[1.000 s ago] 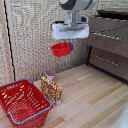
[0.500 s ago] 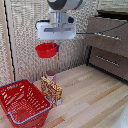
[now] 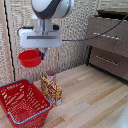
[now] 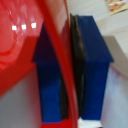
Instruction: Move your gripper in the direction of the red bowl and clutch it softly. Cautiously raise the red bowl up from the surface. Hover the red bowl above the basket and gently bring it down inside. Let go of the gripper's grasp when the red bowl is within the basket.
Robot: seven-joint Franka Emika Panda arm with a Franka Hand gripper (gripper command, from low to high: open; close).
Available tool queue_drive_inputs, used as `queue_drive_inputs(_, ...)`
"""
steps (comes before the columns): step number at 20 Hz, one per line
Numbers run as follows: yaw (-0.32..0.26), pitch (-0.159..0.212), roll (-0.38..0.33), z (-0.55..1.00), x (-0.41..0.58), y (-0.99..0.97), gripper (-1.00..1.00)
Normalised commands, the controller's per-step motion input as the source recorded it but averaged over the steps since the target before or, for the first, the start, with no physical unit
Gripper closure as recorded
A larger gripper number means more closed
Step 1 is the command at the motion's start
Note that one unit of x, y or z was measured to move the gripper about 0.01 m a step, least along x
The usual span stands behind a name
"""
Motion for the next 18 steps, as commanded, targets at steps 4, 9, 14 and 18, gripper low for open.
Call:
queue_drive_inputs(4,0.000,0.002,-0.075,-0.64,-0.014,0.52,1.00)
queue_drive_inputs(9,0.006,0.000,-0.037,-0.42,-0.003,0.23,1.00)
queue_drive_inputs(14,0.022,-0.008,-0.008,-0.17,-0.005,0.11,-1.00)
queue_drive_inputs(18,0.013,0.000,0.047,0.14,0.006,0.01,-1.00)
